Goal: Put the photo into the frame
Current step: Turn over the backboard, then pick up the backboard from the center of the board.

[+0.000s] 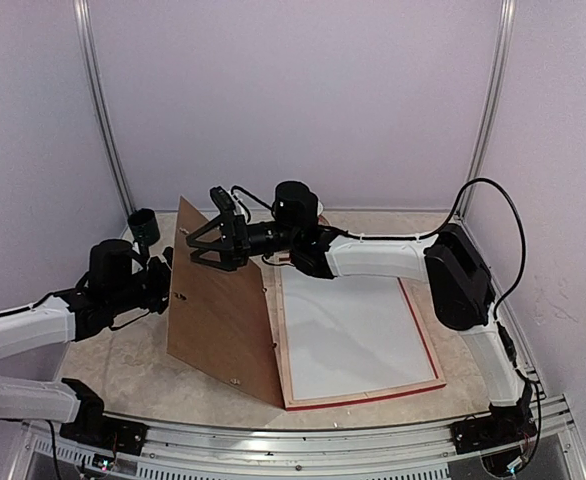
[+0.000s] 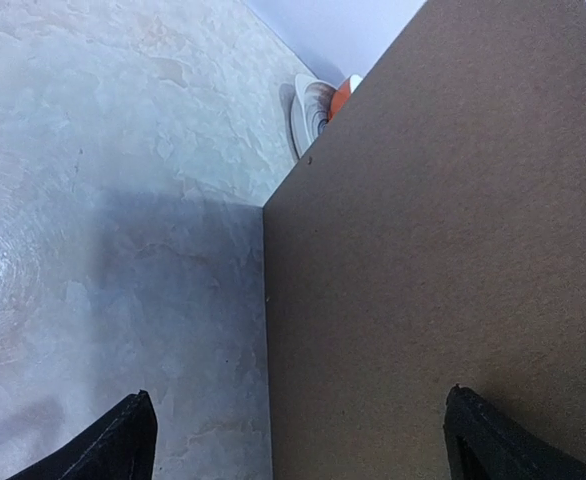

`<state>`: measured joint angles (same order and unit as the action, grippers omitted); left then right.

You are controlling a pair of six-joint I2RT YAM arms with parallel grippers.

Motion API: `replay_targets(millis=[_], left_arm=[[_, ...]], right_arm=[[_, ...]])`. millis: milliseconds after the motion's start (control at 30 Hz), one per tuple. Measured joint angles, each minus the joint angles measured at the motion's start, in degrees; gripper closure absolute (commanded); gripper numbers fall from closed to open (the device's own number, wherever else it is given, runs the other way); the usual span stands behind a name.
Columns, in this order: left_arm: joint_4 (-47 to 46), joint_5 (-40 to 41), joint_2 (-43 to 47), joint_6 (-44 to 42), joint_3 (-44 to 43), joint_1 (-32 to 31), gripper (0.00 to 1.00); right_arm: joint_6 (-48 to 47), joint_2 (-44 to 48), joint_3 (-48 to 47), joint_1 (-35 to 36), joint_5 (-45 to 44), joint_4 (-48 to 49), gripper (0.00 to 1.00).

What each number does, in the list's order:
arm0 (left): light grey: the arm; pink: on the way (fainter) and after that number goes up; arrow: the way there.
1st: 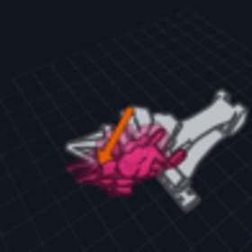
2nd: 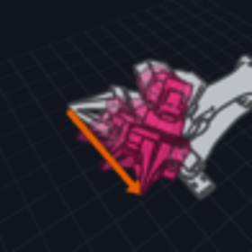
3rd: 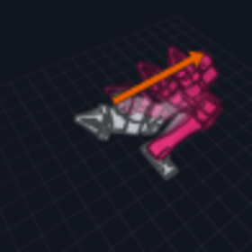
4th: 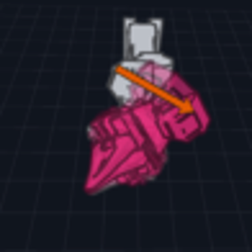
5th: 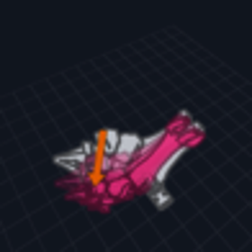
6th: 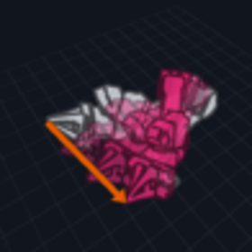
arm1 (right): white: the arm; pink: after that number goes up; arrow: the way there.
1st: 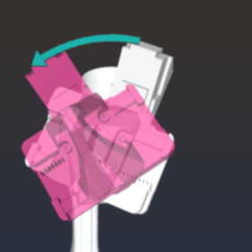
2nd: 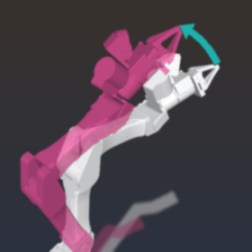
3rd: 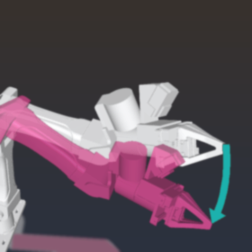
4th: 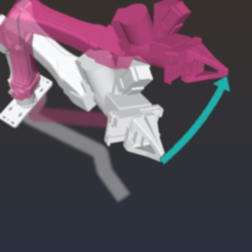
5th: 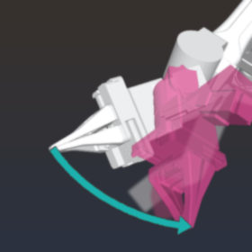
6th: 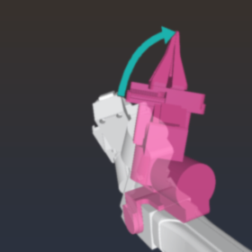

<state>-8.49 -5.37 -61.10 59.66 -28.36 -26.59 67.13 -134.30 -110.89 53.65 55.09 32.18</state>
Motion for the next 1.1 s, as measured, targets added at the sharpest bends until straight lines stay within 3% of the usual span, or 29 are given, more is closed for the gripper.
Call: replay_targets(millis=[500,1100], left_arm=[[-2.58,-0.5,9.88,0.57,2.93,3.13,0.01],[-17.29,-7.48,12.24,5.79,5.86,4.63,0.01]], right_arm=[[-0.83,3.96,17.9,-2.58,-2.1,7.39,0.01],[-1.51,4.9,20.74,-3.67,-2.51,6.86,0.01]])
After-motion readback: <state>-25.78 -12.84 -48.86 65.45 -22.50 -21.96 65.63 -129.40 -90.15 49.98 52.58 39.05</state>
